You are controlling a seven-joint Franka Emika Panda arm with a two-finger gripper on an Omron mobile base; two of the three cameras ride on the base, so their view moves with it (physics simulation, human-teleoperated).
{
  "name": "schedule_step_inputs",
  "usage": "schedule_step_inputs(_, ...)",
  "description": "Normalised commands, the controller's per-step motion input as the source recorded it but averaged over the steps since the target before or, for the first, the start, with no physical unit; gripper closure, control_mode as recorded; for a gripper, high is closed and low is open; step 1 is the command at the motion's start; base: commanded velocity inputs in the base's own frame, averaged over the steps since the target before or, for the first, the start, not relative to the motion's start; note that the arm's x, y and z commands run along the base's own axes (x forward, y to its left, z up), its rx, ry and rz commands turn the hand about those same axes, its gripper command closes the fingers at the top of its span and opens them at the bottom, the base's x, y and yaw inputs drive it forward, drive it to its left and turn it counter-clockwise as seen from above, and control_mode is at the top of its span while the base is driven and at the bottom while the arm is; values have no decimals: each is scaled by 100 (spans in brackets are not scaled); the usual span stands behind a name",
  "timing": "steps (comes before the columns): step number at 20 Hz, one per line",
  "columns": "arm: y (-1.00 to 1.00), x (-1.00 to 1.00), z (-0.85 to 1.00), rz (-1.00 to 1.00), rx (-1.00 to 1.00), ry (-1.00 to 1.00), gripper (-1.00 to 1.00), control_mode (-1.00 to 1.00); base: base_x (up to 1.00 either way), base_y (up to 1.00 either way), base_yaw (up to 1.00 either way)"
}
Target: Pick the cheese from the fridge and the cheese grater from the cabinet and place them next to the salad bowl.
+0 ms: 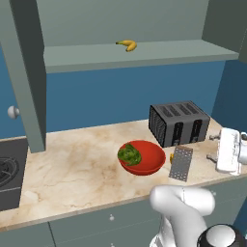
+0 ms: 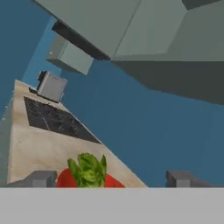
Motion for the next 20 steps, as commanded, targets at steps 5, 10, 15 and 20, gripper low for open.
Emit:
schedule_step_inputs(5,14,-68,100,-25,-38,-15,-100,-100,0,0,0)
schedule_step_inputs(10,31,-30,100,-5,-32,-7,-100,-100,0,0,0)
schedule_step_inputs(15,9,-48,98,0,-18,-27,-100,-100,0,0,0)
schedule_step_inputs(20,0,-62,68,2,-3,-48,-100,-100,0,0,0)
